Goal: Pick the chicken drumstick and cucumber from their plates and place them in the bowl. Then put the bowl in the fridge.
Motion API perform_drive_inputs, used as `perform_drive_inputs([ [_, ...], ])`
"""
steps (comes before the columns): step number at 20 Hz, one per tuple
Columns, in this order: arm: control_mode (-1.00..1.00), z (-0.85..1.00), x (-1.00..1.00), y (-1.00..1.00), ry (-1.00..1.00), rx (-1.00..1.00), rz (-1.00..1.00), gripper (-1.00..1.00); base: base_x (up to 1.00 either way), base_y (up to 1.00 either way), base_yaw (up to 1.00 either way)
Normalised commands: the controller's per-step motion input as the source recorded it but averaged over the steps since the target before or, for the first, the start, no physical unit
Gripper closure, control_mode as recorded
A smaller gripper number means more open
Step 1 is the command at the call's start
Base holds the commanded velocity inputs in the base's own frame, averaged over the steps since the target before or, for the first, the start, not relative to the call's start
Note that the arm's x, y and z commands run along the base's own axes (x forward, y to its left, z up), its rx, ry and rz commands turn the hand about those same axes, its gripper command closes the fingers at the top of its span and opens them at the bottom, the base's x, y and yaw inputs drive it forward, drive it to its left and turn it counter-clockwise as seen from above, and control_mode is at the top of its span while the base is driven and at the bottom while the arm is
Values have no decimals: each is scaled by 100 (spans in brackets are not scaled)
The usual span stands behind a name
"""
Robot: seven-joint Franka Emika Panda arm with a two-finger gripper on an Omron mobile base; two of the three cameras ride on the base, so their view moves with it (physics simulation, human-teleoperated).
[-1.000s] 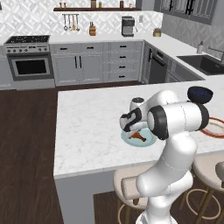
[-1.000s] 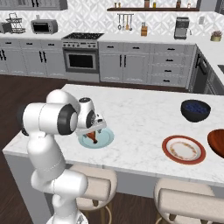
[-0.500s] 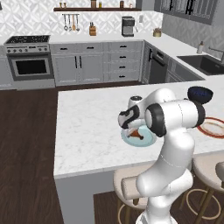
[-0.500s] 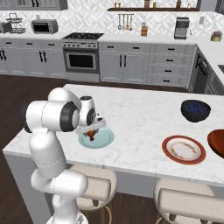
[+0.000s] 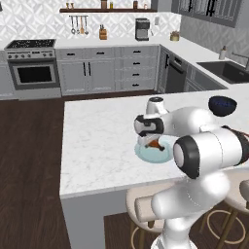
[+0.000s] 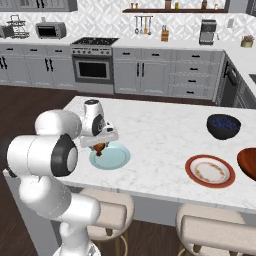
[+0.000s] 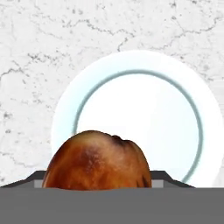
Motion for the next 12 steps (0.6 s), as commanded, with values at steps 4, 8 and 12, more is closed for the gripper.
perform_drive_inputs([
  [4, -100, 100, -100, 6, 0, 0, -14, 100, 0, 0, 0],
  [8, -100, 89, -100, 9, 0, 0, 3, 100, 0, 0, 0],
  [12, -100, 98, -100, 1, 0, 0, 11, 100, 0, 0, 0],
])
